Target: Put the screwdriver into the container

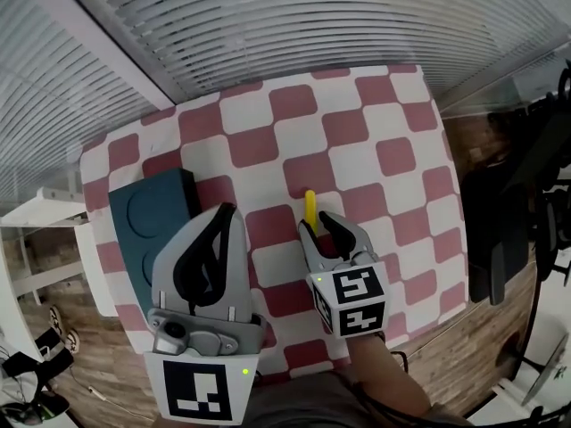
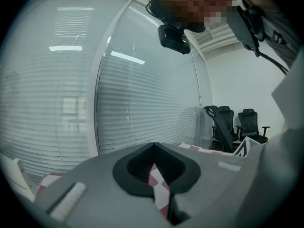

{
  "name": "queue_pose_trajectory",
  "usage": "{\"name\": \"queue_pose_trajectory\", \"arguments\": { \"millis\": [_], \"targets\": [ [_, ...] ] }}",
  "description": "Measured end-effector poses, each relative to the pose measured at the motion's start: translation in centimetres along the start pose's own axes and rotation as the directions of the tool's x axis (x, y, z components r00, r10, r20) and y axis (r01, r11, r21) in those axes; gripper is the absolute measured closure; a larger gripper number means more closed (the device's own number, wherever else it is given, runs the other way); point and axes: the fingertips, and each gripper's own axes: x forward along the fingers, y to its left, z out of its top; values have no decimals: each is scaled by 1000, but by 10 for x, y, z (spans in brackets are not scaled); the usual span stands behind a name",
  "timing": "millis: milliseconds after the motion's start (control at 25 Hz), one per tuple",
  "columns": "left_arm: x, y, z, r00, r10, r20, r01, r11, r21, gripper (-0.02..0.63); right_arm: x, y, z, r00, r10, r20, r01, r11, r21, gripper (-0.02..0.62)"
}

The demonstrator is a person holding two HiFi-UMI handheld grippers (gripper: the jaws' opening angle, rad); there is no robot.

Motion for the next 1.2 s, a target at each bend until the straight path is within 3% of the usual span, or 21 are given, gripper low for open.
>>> {"name": "queue_pose_trajectory", "arguments": {
  "millis": [360,720,1000,1200],
  "targets": [
    [2,1,-2,1000,1,-4,-1,1000,-8,606,3,2,-4,999,-9,-40,7,1000,-31,445],
    [-12,5,6,999,36,10,-36,999,4,606,0,7,-5,999,10,-49,-12,999,-42,505],
    [-33,6,24,995,92,47,-93,996,14,606,-29,17,35,995,48,84,-42,997,-69,505],
    [-52,-5,50,986,121,113,-126,991,35,606,-77,33,87,966,99,237,-71,990,-122,505]
  ]
}}
